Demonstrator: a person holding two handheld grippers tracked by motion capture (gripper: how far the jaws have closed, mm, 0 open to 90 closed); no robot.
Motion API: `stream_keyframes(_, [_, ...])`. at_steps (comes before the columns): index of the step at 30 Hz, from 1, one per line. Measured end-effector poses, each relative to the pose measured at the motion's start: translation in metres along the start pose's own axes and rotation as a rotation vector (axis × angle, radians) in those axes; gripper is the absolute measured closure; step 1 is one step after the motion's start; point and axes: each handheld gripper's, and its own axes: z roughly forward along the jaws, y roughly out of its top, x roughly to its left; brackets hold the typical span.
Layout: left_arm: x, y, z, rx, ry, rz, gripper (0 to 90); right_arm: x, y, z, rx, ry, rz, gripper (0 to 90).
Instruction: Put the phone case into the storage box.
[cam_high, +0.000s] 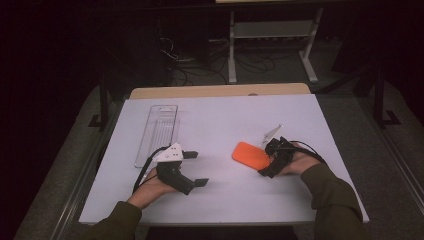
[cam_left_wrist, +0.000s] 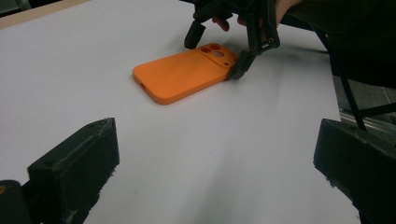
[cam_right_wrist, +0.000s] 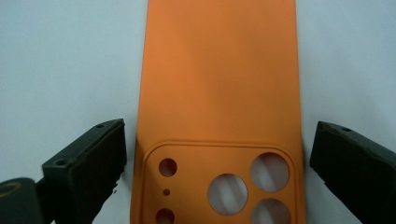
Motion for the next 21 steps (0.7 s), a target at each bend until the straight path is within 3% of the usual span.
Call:
stream_keyframes(5, [0.0001,-0.0001,0.0001,0.0,0.0,0.001,0.0,0.0001,0.0002,-0.0003,0.002,0.024,0.005,7.7])
stream_keyframes(21, [-0.0007,-0.0002,0.0002,0.003,0.003,0.0,0.0,-0.0011,-0.0011,-0.0003,-0.005,0.026,0.004,12.7])
